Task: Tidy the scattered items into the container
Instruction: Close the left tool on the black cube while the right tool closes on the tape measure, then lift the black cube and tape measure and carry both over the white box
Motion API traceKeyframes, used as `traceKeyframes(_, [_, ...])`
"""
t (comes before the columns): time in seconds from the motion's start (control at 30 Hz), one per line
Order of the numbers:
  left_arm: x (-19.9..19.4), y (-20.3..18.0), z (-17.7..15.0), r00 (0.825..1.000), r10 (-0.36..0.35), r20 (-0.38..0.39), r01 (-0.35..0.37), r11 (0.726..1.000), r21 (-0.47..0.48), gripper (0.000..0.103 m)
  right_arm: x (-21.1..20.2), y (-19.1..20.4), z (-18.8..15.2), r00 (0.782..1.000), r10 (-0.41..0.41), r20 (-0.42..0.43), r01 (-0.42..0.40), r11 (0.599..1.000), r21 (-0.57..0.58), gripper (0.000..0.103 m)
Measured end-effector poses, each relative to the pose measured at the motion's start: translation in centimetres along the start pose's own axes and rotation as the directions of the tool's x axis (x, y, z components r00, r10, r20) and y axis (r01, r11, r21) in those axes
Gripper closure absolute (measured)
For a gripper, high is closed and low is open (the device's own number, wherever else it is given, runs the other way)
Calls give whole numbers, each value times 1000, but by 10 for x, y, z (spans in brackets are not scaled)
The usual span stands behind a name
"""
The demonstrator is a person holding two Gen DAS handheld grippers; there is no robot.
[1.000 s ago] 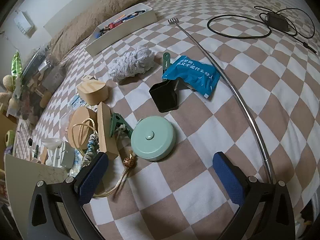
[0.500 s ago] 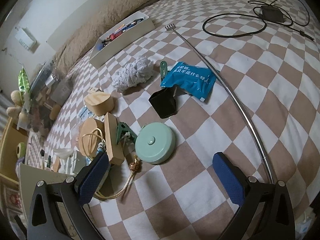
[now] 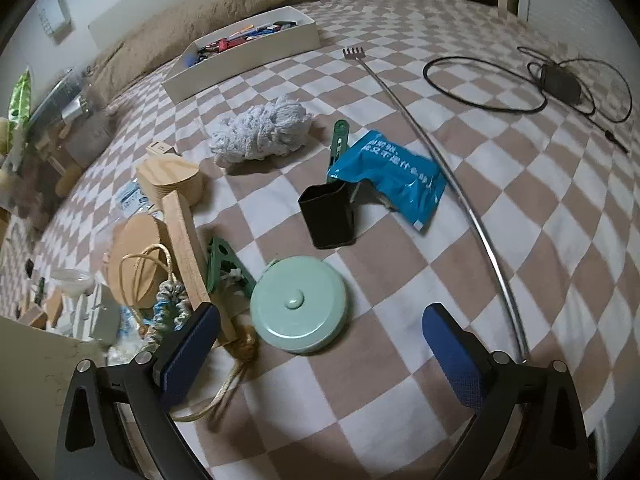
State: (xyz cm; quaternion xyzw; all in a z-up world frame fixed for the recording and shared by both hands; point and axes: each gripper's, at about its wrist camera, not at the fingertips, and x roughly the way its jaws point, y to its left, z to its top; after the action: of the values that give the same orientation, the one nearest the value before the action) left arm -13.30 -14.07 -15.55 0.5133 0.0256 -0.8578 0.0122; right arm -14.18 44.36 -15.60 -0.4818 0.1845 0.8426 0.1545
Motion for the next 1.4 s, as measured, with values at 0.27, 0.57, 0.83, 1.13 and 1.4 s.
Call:
traceKeyframes(0.27, [1,-7,-1,1000,5,-6,-5,1000,26,66,-3,-15,-3,1000,-27,15,27,998,48,23])
traceKeyframes(0.57, [10,-18,5,1000,23,-10,-22,995,95,66,3,14,-7,999,-33,10,34,997,-70,23])
traceKeyframes(0.83, [10,-16,6,1000,9,-8,-9,997,83,71,6,29,-10,998,-64,13,65,988,-139,43])
traceKeyframes(1.13, [9,-11,6,1000,-2,0,2,998,58,77,-1,15,-10,999,16,28,-14,998,-66,52])
traceKeyframes(1.4, [5,-14,6,999,26,25,-28,996,80,77,-12,8,-10,993,110,48,-109,994,-7,52])
